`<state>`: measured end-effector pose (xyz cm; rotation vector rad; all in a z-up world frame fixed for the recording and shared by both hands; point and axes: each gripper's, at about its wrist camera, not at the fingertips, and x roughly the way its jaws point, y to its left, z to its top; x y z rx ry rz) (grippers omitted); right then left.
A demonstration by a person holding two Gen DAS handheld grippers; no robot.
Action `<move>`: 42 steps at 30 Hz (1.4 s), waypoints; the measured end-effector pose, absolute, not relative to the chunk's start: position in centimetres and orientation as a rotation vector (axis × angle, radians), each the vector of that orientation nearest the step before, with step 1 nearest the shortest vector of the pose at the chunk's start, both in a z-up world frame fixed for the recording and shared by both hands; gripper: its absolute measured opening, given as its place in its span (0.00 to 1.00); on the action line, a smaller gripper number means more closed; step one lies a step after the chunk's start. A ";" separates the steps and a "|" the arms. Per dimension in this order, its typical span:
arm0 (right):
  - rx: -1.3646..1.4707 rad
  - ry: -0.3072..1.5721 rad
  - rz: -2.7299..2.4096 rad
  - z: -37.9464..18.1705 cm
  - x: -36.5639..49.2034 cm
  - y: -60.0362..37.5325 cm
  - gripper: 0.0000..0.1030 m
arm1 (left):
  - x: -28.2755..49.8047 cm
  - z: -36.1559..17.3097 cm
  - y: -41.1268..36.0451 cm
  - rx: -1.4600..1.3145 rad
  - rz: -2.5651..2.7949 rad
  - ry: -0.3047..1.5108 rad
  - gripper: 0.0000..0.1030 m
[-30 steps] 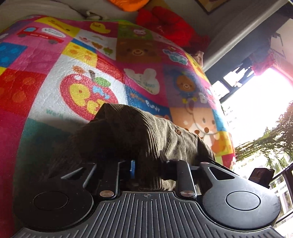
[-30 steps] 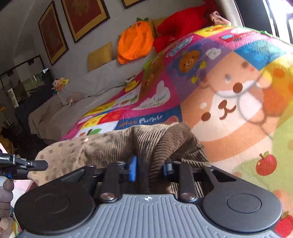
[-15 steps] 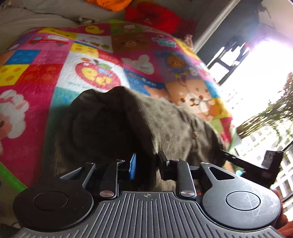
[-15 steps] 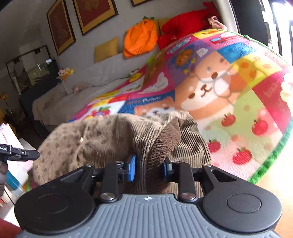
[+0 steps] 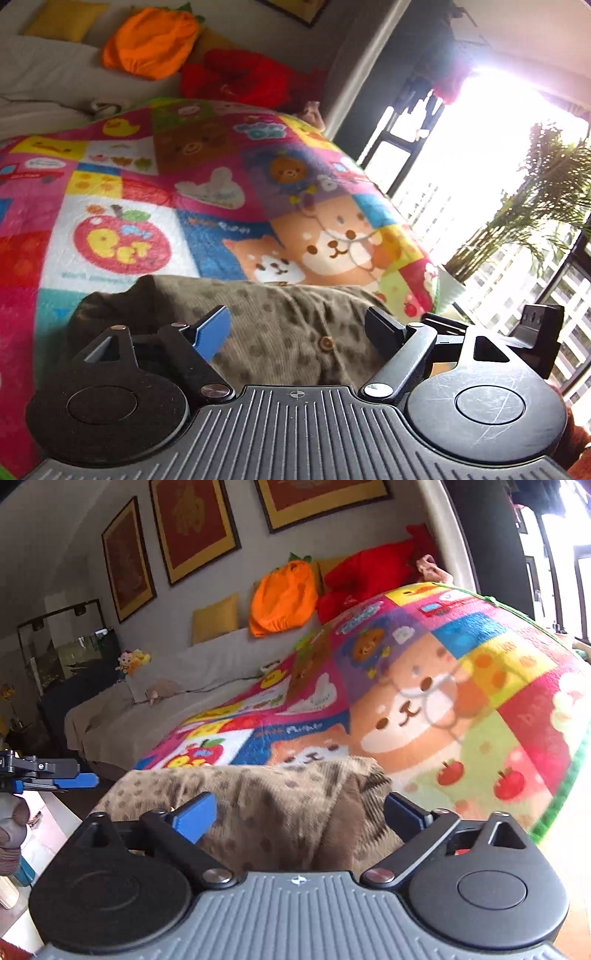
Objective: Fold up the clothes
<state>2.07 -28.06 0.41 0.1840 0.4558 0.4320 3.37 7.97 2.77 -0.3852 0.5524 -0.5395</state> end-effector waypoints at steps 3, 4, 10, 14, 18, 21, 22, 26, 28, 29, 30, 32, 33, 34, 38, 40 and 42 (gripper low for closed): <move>0.184 0.460 0.495 0.1 4.3 -25.5 1.00 | 5.6 1.2 6.4 -0.398 -0.547 0.600 0.92; 0.185 0.485 0.512 -0.3 5.3 -24.7 1.00 | 6.4 0.4 6.0 -0.403 -0.532 0.630 0.92; 0.131 0.660 0.466 -4.4 8.0 -22.2 1.00 | 8.2 -4.5 7.8 -0.527 -0.521 0.729 0.92; 0.167 0.656 0.485 -4.6 7.9 -22.9 1.00 | 8.5 -4.8 8.6 -0.583 -0.530 0.722 0.92; 0.176 0.647 0.488 -4.7 7.7 -23.1 1.00 | 8.4 -4.8 8.5 -0.599 -0.525 0.706 0.92; 0.156 0.648 0.478 -4.7 7.7 -22.7 1.00 | 7.9 -4.5 8.5 -0.615 -0.500 0.712 0.92; 0.148 0.649 0.475 -4.7 7.7 -22.6 1.00 | 7.5 -4.2 8.5 -0.604 -0.489 0.719 0.92; 0.159 0.649 0.480 -4.7 7.7 -22.9 1.00 | 4.7 -2.7 8.6 -0.522 -0.449 0.726 0.95; 0.176 0.646 0.487 -4.7 7.8 -23.1 1.00 | 3.8 -2.2 9.4 -0.529 -0.429 0.713 0.96; 0.179 0.646 0.487 -4.7 7.8 -23.2 1.00 | 3.5 -2.0 10.0 -0.550 -0.424 0.703 0.97; 0.178 0.646 0.486 -4.7 7.8 -23.1 1.00 | 3.5 -1.8 10.6 -0.574 -0.425 0.694 0.98; 0.171 0.646 0.484 -4.7 7.8 -23.0 1.00 | 4.4 -1.9 11.7 -0.633 -0.429 0.689 0.99; 0.167 0.647 0.482 -4.7 7.8 -22.9 1.00 | 5.2 -2.1 12.0 -0.651 -0.426 0.692 0.99; 0.164 0.647 0.480 -4.7 7.8 -22.9 1.00 | 6.2 -2.4 12.3 -0.659 -0.413 0.700 0.99; 0.145 0.648 0.473 -4.7 7.7 -22.6 1.00 | 10.9 -3.5 13.2 -0.661 -0.312 0.758 0.99; 0.137 0.648 0.471 -4.7 7.6 -22.5 1.00 | 13.0 -3.5 13.5 -0.673 -0.309 0.771 0.99; 0.151 0.646 0.476 -4.7 7.6 -22.7 1.00 | 15.1 -3.5 13.7 -0.689 -0.319 0.780 0.99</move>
